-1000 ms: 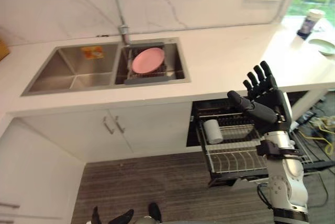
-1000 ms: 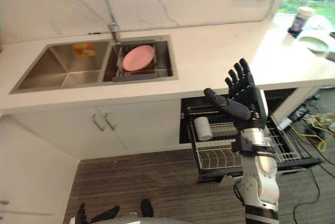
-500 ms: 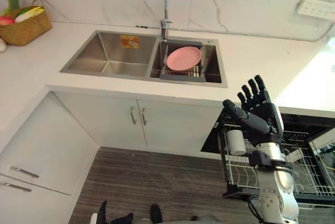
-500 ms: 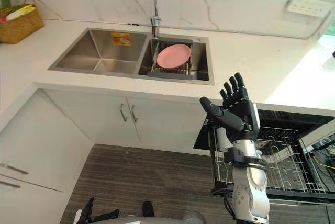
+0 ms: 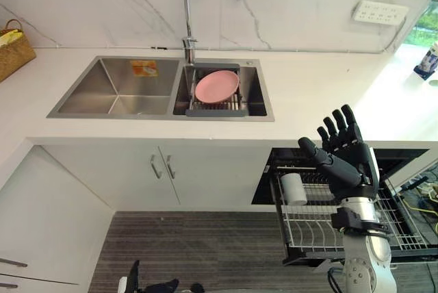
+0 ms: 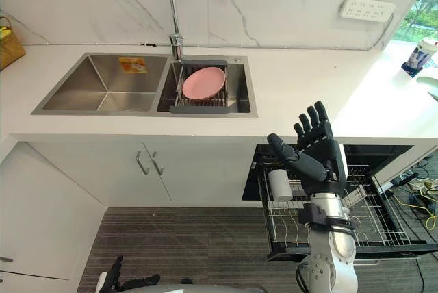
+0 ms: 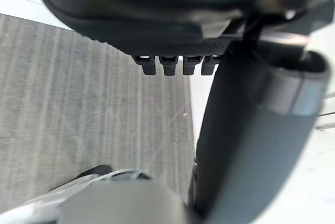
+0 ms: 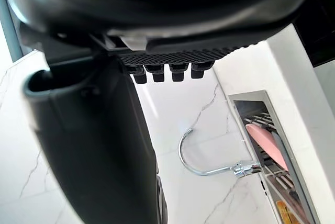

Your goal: Walk over to the sink, pick up the cup, carry it to the dishwasher, place the cup inside the dishwasher, then close the dishwasher door

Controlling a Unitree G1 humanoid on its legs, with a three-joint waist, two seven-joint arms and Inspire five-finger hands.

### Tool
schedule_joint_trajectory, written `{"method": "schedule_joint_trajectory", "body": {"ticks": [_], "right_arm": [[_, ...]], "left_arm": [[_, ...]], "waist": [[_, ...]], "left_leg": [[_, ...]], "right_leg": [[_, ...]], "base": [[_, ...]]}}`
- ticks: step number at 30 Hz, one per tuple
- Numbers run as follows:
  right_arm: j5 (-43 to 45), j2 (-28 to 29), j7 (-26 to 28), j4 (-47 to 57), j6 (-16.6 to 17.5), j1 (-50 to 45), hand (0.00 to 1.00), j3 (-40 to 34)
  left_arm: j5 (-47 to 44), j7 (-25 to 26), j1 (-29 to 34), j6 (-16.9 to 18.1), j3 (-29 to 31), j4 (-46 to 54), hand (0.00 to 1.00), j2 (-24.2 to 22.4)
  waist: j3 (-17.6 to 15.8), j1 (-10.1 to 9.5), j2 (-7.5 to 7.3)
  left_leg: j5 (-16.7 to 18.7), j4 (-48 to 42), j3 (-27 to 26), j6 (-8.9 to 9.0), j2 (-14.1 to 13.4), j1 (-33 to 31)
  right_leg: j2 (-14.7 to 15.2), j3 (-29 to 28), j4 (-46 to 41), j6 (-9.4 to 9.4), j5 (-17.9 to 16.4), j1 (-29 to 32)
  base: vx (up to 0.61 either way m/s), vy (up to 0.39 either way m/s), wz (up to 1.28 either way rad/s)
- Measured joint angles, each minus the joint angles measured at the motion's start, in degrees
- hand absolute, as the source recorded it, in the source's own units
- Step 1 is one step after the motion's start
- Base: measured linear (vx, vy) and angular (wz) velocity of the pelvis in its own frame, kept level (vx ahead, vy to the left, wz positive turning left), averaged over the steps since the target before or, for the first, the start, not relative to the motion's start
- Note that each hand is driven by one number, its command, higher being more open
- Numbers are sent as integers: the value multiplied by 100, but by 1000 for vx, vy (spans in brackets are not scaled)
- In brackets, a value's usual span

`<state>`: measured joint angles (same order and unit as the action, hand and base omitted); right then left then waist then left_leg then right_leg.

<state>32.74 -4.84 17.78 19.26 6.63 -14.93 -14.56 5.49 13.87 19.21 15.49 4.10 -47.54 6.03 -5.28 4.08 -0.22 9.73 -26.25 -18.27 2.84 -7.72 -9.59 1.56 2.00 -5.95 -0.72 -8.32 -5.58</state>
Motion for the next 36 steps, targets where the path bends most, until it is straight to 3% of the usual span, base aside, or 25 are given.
{"method": "schedule_joint_trajectory", "body": {"ticks": [1,4,5,7,9,11,15,16,17,18,19,21,23,24,26,27,30,33,36], "right_arm": [[67,-64,192,6,13,19,100,-2],[113,-223,456,-25,88,164,100,-21],[112,-271,494,-64,118,177,100,0],[112,-288,500,-66,146,188,100,133],[108,-414,531,-78,164,208,100,368],[94,-460,579,-271,163,378,100,618],[15,-459,428,-309,167,544,100,630],[-40,-460,360,-307,166,545,100,595],[-41,-458,312,-307,166,564,100,607],[-41,-457,317,-306,166,587,100,612],[-39,-462,326,-308,167,650,100,605],[-32,-462,326,-314,167,779,100,638],[-25,-464,303,-320,203,852,100,644],[-16,-463,292,-335,234,856,100,644],[-15,-460,284,-344,282,845,100,648],[-13,-508,288,-398,346,830,100,634],[34,-521,188,-513,370,779,100,554],[115,-516,177,-514,372,786,100,427],[119,-492,214,-512,370,819,100,413]], "left_arm": [[35,38,-18,5,4,67,100,53],[176,198,-30,0,-108,205,100,49],[251,312,50,1,-120,345,100,-4],[302,409,100,3,-121,449,100,-30],[533,534,132,47,-176,646,100,-41],[708,541,128,86,-283,774,100,11],[683,257,9,71,-362,986,100,66],[682,204,-50,49,-451,987,100,94],[673,193,-71,46,-591,988,100,165],[659,183,-83,36,-675,989,100,200],[611,173,-118,14,-819,984,100,238],[555,188,-167,-27,-996,956,100,204],[366,178,-338,-199,-1141,809,100,146],[201,232,-410,-275,-1017,697,100,79],[118,227,-396,-361,-990,637,100,208],[118,218,-409,-442,-971,487,100,254],[117,263,-341,-536,-869,391,100,199],[129,288,-340,-512,-762,327,100,178],[259,380,-468,-467,-738,159,100,131]], "waist": [[-68,-60,-79],[-95,-162,-60],[-98,-237,-58],[-117,-261,-15],[-175,-260,3],[-129,-339,-29],[-53,-340,-97],[-51,-322,-98],[-40,-320,-120],[-37,-311,-126],[-29,-256,-127],[20,-146,-112],[48,-52,-103],[46,4,-100],[130,6,-251],[205,-36,-289],[250,-34,-92],[255,-54,-75],[243,-93,-73]], "left_leg": [[87,-305,-13,284,-39,-105],[-25,630,418,238,291,-173],[-588,950,589,318,380,-123],[-371,874,527,183,476,-57],[-59,418,461,-87,469,-177],[250,142,305,-494,473,-145],[318,492,40,-649,640,164],[315,726,-49,-679,685,399],[316,988,-199,-699,718,669],[319,1105,-269,-707,734,806],[321,1298,-378,-711,765,1067],[318,1541,-572,-690,703,1309],[338,1600,-669,-596,522,1393],[351,1592,-672,-521,421,1435],[423,1492,-615,-357,469,1523],[498,1461,-484,-247,551,1638],[509,1444,-103,-222,289,1676],[496,1694,37,-140,211,1733],[488,1842,21,-104,249,1788]], "right_leg": [[37,-7,15,11,-7,-134],[282,-81,49,-117,-121,-240],[374,-231,136,-163,-175,-343],[330,-520,108,-55,-323,-383],[278,-789,-120,-29,-418,-340],[366,-1052,-109,-93,-443,-415],[477,-1117,-744,-149,-438,-105],[482,-1039,-1453,-422,-450,167],[567,-840,-2400,-989,-402,600],[646,-682,-2876,-1095,-349,819],[879,-126,-3644,-943,-413,1235],[1125,677,-3786,-783,-480,1680],[1048,1219,-3029,-694,-471,1956],[933,1348,-2370,-557,-359,1995],[798,1388,-1166,-124,812,1960],[794,1322,-1019,-126,1163,1870],[460,1387,-188,-123,1366,1404],[188,1403,747,-89,1797,1034],[149,1355,1113,-100,2016,921]], "base": [[57,4,5],[65,86,-9],[133,222,-29],[215,172,-23],[228,136,-16],[221,208,-30],[218,125,-33],[229,113,-46],[217,111,-51],[207,111,-58],[209,108,-53],[256,85,-53],[208,-21,-35],[209,-78,-11],[202,-102,-7],[230,-183,-13],[193,-177,-7],[91,-58,-3],[-15,16,-6]]}}
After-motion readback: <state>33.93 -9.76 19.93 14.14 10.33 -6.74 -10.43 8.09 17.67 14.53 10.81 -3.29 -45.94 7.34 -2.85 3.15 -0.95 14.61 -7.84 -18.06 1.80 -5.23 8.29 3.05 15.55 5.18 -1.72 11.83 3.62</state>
